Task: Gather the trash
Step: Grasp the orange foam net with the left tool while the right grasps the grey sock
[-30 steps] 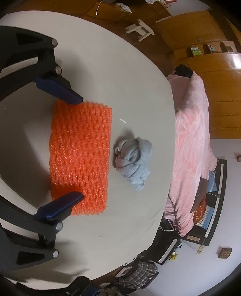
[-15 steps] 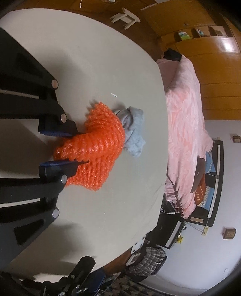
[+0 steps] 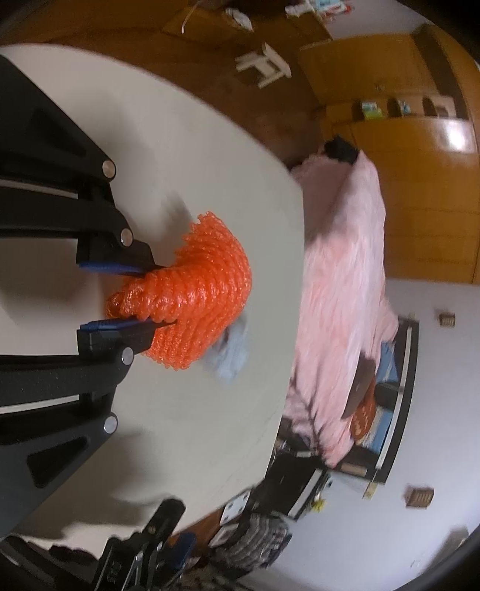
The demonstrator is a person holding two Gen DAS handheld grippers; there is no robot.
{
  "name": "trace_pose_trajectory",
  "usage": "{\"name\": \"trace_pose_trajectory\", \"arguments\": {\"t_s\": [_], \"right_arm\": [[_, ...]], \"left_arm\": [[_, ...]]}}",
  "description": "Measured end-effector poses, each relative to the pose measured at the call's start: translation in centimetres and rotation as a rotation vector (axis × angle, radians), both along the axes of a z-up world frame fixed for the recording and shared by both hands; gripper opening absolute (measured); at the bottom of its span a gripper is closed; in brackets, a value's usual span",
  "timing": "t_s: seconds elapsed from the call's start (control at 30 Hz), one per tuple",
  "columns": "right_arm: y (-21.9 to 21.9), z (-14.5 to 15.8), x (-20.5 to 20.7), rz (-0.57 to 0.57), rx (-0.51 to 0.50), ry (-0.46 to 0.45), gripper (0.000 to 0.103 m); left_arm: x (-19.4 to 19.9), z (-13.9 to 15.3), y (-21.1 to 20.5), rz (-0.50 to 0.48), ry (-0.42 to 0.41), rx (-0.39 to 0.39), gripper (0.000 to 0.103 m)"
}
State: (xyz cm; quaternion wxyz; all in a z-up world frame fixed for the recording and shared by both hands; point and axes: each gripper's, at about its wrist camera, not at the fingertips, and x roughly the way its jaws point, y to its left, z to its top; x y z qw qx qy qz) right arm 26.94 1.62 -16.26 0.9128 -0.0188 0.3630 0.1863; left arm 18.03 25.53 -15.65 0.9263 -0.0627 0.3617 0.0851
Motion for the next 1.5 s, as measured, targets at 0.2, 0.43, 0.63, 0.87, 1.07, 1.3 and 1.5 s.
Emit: {"name": "trace_pose_trajectory", "arguments": {"t_s": [0.2,0.43,0.63,0.87,1.07,1.3,1.5], "right_arm": [[4.2,0.7,1.3,0.063,0.000,-0.028,0.098],[9.3,0.5,3.6,0.107,0.002,-0.015,0.098],[13.0,-0.4,4.8,0.142,-0.031,0.012,0.098],[15.4,-2.2,6.0,0.132,-0.048,0.061,0.097],[16.6,-2.9,5.8,0.193,-0.064,0.104,0.065],[16.7,-2.6,4.5,0.260,-0.055,0.117,0.048],[15.9,-1.5,3.0,0.269,-0.053,0.086,0.048]], "left_arm": [[0.5,-0.5,4.6,0.097,0.009,0.007,0.019],[0.2,-1.4,7.9,0.149,0.020,0.007,0.019],[-0.5,-2.2,9.2,0.170,0.027,-0.006,0.019],[-0.6,-2.3,10.9,0.193,0.016,-0.006,0.019],[-0.8,-2.7,11.6,0.205,0.016,-0.024,0.019],[-0.6,-2.7,11.3,0.207,0.016,-0.012,0.019],[-1.2,-1.5,10.3,0.193,-0.012,-0.013,0.019]]}}
